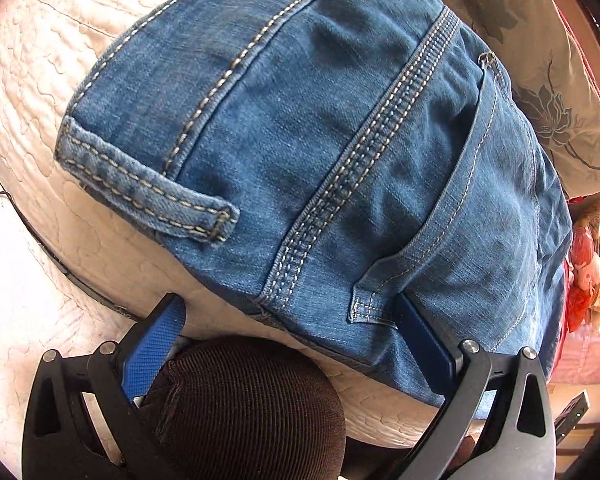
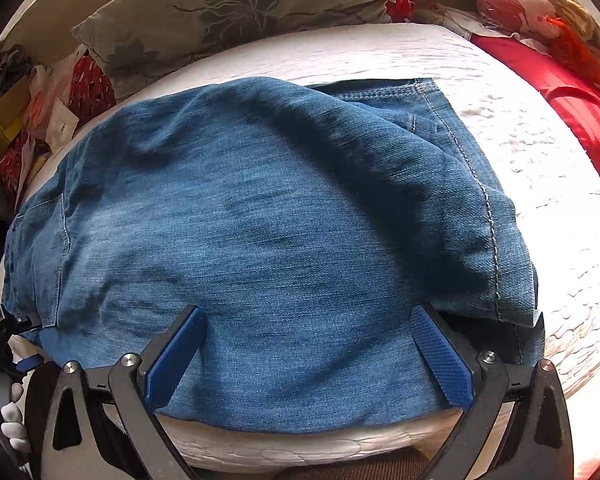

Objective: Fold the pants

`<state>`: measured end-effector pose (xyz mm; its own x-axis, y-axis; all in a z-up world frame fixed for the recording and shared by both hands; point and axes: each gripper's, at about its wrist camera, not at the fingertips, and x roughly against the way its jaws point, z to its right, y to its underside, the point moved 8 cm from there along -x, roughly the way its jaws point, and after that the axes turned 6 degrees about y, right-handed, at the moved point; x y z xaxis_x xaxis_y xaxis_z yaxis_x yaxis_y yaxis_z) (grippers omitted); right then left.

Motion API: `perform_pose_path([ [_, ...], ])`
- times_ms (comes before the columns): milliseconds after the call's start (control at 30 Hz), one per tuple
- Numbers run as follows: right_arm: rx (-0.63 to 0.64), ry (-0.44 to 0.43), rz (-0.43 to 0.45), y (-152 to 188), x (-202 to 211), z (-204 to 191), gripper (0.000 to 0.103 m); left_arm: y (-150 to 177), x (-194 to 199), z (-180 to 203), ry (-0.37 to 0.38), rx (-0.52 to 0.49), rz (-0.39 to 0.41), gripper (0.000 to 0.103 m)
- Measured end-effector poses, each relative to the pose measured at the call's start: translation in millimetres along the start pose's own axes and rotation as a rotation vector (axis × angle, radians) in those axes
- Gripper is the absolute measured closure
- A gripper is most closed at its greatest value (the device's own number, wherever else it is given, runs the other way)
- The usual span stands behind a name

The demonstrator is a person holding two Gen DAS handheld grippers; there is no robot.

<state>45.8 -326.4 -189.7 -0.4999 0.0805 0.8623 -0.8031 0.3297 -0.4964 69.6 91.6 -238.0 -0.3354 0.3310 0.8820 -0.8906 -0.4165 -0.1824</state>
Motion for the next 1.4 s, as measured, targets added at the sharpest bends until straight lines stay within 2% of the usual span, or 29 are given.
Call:
perform_pose_path([
  [567, -0.029, -0.047, 0.013, -1.9, 2.9, 6.6, 0.000, -7.5, 13.6, 26.3, -0.025, -0.022, 0.009, 0.000],
  [1400, -0.001, -0.001, 0.002, -2.1, -1.4, -1.3, 0.000, -0.5, 5.1, 7.1, 0.030, 0.022, 0.000, 0.000],
])
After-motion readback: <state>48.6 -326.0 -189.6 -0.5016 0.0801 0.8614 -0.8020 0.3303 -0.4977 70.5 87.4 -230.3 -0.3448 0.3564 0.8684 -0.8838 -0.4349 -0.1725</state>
